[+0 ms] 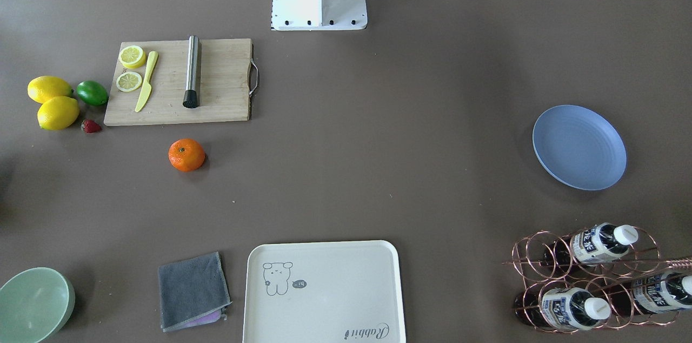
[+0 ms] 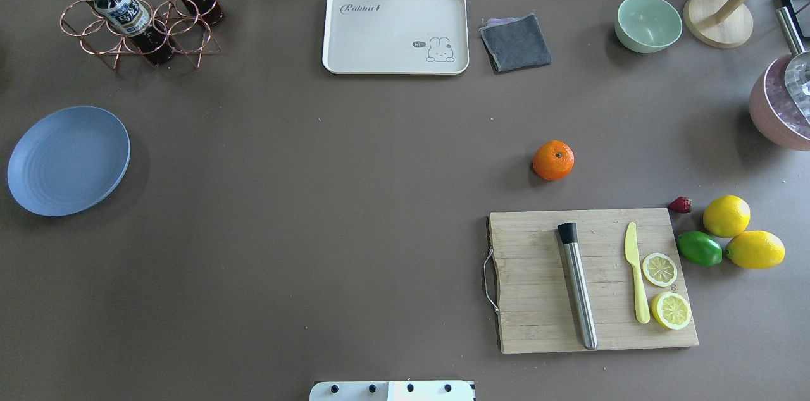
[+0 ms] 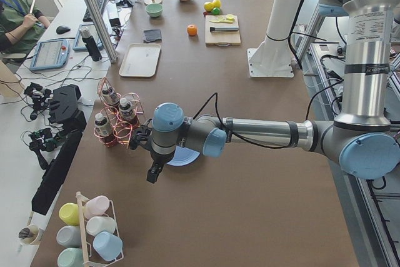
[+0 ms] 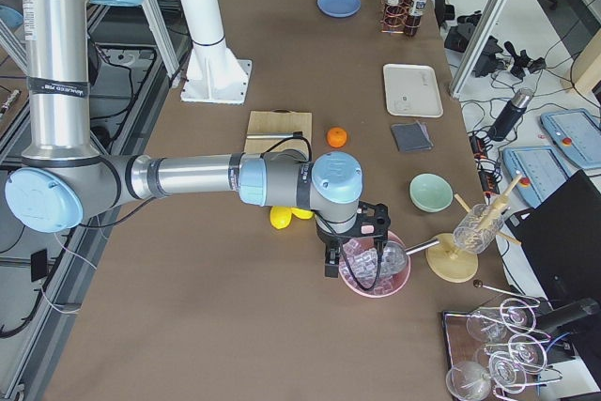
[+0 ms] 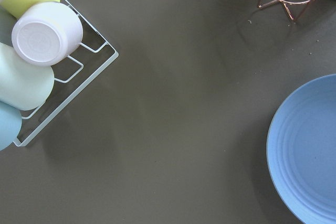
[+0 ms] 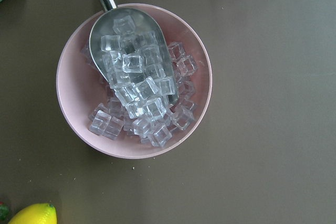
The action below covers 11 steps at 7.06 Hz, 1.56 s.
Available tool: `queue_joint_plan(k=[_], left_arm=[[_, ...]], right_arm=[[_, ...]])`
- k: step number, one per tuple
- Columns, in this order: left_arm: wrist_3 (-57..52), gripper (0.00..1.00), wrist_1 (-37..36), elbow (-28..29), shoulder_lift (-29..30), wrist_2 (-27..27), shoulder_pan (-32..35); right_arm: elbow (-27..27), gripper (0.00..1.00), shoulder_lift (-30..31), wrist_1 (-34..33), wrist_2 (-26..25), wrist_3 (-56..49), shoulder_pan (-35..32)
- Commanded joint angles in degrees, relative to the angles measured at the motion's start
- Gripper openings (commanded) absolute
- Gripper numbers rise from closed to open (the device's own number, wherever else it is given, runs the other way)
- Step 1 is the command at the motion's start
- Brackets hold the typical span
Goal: Pick orange to plate
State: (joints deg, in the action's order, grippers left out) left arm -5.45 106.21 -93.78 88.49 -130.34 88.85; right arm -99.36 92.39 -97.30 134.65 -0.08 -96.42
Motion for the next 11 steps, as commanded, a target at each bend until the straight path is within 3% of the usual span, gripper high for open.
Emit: queue_joint_plan(k=[1,11], left_arm=[[0.0,0.98,0.0,0.0,0.0,0.0,0.0],[-0.6,0.98,0.8,0.4,0.3,-0.2,-0.3]], right_arm=[[0.0,1.0,0.1,0.0,0.0,0.1,0.0],[-0.6,1.0,-0.3,0.0,0.0,0.1,0.1]])
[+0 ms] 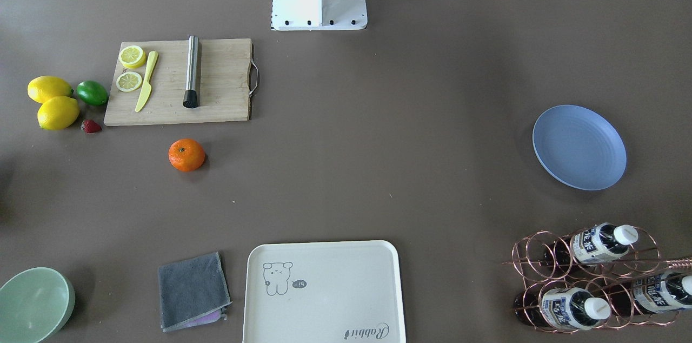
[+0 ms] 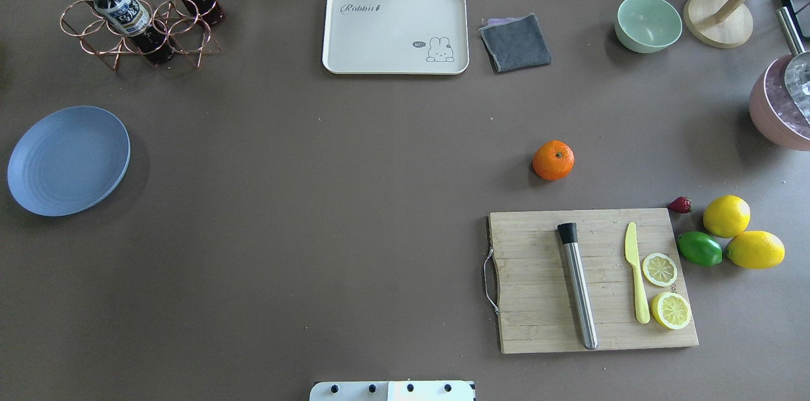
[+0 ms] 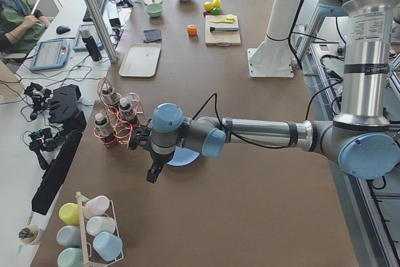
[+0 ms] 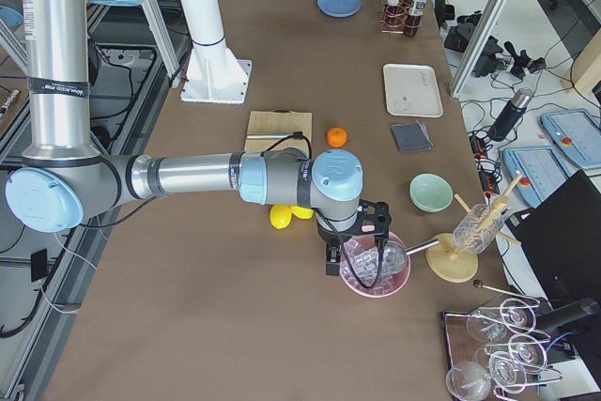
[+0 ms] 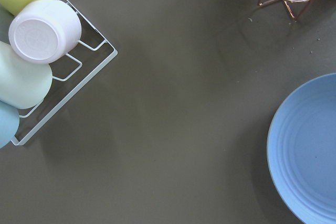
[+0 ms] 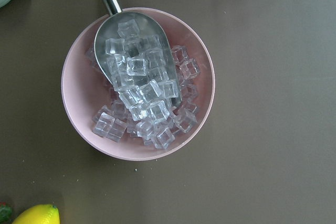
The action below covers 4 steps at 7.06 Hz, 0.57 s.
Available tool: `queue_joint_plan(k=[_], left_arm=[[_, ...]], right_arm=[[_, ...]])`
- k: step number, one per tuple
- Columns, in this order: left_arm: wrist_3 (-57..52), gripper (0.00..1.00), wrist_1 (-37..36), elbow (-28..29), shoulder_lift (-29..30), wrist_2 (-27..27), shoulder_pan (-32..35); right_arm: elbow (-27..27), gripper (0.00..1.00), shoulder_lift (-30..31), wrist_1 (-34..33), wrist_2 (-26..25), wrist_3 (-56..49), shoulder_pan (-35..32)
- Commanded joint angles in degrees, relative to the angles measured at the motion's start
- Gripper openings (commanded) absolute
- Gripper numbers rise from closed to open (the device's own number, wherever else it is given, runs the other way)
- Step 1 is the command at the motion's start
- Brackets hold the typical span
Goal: Pick orange to plate
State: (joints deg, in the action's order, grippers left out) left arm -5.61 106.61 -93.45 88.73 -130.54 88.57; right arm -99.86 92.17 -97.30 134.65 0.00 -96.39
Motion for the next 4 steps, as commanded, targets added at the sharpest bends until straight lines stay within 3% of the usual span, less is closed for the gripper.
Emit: queue_joint_plan(k=[1,4], left_arm=[[0.1,0.98,0.5,-1.0,-0.1,0.0,-0.1],[0.2,0.98,0.4,-0.9,0.7,0.1,0.1]], right_arm=[[-0.2,1.0,-0.1,0.0,0.1,0.0,0.1],[-0.1,1.0,-0.1,0.0,2.2,0.1,0.1]])
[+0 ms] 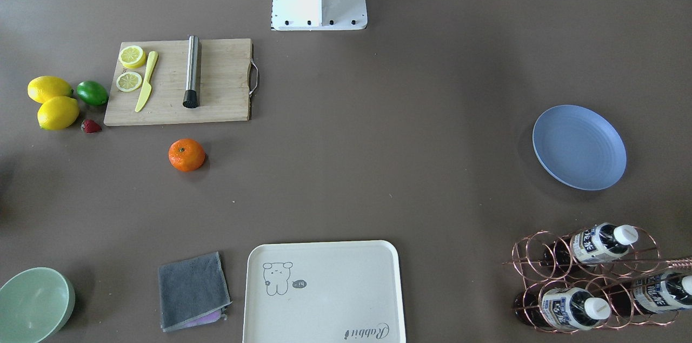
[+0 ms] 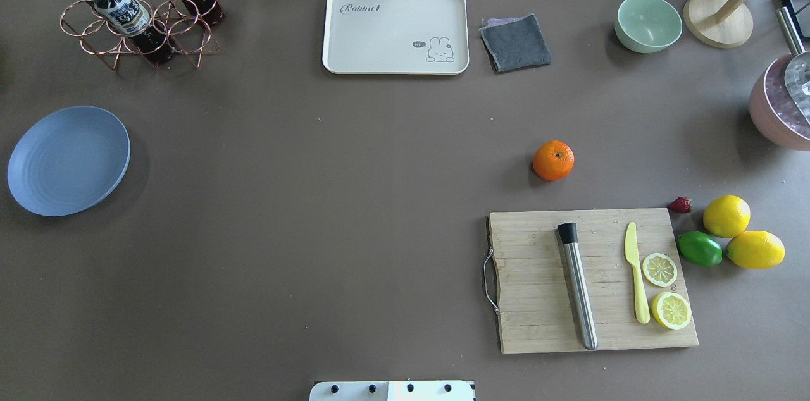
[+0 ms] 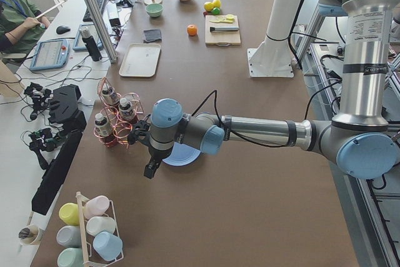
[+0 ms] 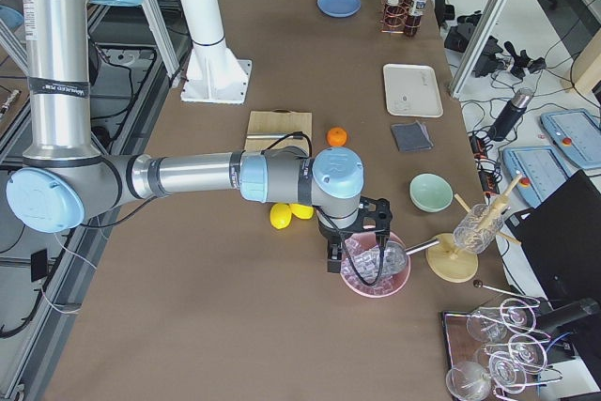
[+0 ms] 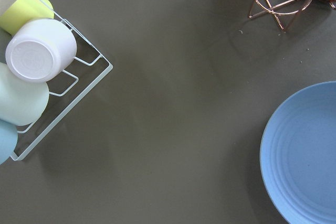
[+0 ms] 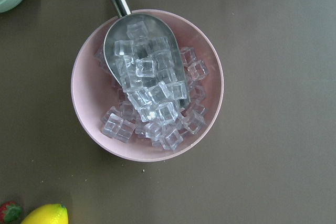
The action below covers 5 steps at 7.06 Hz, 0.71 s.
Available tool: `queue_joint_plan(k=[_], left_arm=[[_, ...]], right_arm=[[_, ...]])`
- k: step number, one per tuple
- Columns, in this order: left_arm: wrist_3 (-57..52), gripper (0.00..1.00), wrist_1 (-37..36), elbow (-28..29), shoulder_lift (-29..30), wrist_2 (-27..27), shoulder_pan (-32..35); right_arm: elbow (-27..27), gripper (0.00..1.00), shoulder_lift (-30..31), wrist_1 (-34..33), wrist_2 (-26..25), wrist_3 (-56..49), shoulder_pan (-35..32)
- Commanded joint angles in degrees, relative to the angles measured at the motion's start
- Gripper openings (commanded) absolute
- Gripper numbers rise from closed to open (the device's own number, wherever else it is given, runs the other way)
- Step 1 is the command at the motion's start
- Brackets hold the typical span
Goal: Pick orange to plate
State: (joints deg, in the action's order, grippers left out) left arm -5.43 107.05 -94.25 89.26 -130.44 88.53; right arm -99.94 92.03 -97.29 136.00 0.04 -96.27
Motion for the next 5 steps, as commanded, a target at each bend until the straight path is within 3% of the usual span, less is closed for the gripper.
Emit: queue_joint_plan(k=[1,5], left_arm=[[0.0,0.98,0.0,0.0,1.2,-0.1,0.0],[-0.4,0.98,2.3,0.2,1.4,-0.3,-0.1]], right_arm=[[-0.1,1.0,0.0,0.0,0.8,0.1,0.0],[0.0,1.0,-0.9,0.0,0.8,0.4,0.2]])
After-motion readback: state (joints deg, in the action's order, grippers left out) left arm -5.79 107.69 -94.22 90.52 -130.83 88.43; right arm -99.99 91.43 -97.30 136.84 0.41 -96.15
